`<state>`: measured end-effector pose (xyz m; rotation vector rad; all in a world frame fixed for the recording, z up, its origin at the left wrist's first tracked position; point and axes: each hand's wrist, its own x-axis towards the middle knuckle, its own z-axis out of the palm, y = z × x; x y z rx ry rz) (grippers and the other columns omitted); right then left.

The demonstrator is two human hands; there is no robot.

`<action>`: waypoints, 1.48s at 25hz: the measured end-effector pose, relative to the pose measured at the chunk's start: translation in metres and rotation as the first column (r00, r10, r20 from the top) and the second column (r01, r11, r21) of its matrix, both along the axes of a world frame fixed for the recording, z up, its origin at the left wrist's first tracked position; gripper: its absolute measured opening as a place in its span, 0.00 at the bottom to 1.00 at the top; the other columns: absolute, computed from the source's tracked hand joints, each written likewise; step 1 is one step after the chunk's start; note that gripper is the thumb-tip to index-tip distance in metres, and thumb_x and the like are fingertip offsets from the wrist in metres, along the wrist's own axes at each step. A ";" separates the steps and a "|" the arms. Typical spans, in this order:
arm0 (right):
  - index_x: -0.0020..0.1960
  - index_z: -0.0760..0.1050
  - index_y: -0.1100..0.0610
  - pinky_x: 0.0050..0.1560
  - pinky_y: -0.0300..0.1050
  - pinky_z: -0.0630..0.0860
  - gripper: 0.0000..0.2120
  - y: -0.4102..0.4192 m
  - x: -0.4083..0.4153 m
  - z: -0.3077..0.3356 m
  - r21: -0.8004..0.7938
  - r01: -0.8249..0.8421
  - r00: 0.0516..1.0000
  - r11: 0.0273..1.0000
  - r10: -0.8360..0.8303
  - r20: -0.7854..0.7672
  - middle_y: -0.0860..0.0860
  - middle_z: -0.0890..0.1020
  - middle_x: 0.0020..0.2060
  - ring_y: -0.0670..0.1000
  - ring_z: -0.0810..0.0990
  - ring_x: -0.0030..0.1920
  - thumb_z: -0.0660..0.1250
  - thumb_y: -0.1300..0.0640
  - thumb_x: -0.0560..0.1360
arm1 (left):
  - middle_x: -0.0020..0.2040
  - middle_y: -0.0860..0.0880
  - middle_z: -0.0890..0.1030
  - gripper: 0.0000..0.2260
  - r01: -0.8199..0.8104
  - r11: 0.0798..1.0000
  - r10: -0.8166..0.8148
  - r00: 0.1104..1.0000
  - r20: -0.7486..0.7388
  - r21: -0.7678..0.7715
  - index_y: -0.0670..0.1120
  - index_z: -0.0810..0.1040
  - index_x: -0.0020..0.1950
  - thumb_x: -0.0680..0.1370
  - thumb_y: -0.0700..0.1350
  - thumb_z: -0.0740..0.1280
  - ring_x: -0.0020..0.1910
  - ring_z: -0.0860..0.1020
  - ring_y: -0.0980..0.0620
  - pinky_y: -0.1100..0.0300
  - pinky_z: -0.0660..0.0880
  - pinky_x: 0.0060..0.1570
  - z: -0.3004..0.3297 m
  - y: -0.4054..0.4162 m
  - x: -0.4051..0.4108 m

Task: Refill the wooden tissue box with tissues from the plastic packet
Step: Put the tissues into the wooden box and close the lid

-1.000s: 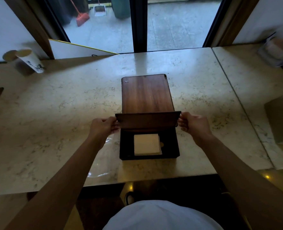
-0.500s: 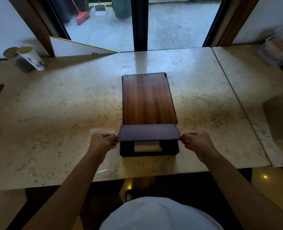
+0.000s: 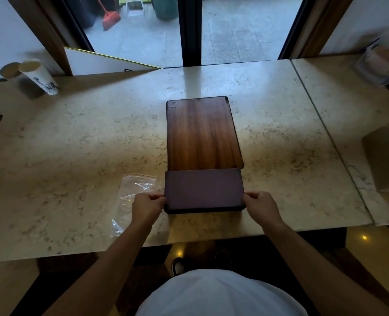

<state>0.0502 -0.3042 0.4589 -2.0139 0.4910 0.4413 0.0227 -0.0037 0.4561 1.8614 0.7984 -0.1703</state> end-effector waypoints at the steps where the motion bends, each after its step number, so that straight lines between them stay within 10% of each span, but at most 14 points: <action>1: 0.44 0.85 0.54 0.43 0.46 0.79 0.10 0.002 -0.001 0.000 -0.021 -0.021 1.000 1.000 0.021 0.009 0.48 0.86 0.40 0.47 0.83 0.43 0.66 0.55 0.76 | 0.37 0.50 0.86 0.17 0.013 1.000 -0.013 1.000 -0.001 0.021 0.55 0.84 0.36 0.73 0.33 0.70 0.38 0.82 0.50 0.56 0.77 0.40 0.000 0.000 0.000; 8: 0.41 0.82 0.54 0.40 0.46 0.76 0.09 -0.005 0.012 -0.003 0.010 0.030 0.998 0.999 -0.029 -0.055 0.48 0.85 0.40 0.50 0.82 0.44 0.66 0.55 0.77 | 0.42 0.43 0.84 0.06 0.005 0.999 -0.010 0.993 -0.118 -0.040 0.41 0.82 0.41 0.77 0.41 0.70 0.44 0.83 0.43 0.40 0.82 0.50 -0.006 -0.001 0.011; 14: 0.59 0.78 0.61 0.48 0.54 0.79 0.24 0.005 0.047 0.000 0.153 0.131 0.950 0.979 -0.081 -0.300 0.57 0.82 0.56 0.57 0.81 0.53 0.63 0.41 0.79 | 0.60 0.42 0.80 0.26 -0.056 0.968 -0.028 0.945 -0.325 -0.245 0.41 0.75 0.64 0.80 0.62 0.61 0.53 0.80 0.44 0.50 0.78 0.45 0.006 -0.009 0.037; 22: 0.56 0.76 0.60 0.51 0.56 0.76 0.42 -0.001 0.093 0.002 0.151 0.027 0.782 0.988 0.073 -0.618 0.60 0.79 0.53 0.59 0.79 0.52 0.48 0.22 0.72 | 0.54 0.36 0.78 0.43 0.031 0.957 -0.206 0.774 -0.599 -0.289 0.39 0.72 0.61 0.73 0.77 0.48 0.52 0.79 0.37 0.45 0.80 0.48 0.008 0.000 0.080; 27: 0.56 0.76 0.62 0.44 0.56 0.80 0.45 -0.003 0.114 -0.004 0.112 0.017 0.717 0.994 0.066 -0.694 0.62 0.80 0.53 0.62 0.82 0.51 0.48 0.22 0.72 | 0.49 0.34 0.79 0.46 0.080 0.969 -0.220 0.711 -0.668 -0.234 0.36 0.74 0.53 0.71 0.79 0.46 0.45 0.80 0.34 0.46 0.82 0.31 0.003 0.002 0.096; 37: 0.55 0.78 0.65 0.41 0.63 0.84 0.26 -0.004 0.129 -0.003 0.113 -0.106 0.715 0.988 0.155 -0.681 0.64 0.84 0.49 0.65 0.87 0.42 0.64 0.43 0.70 | 0.55 0.33 0.79 0.27 0.175 0.952 -0.303 0.669 -0.679 -0.252 0.37 0.74 0.59 0.78 0.60 0.56 0.49 0.81 0.31 0.42 0.82 0.32 0.008 0.007 0.110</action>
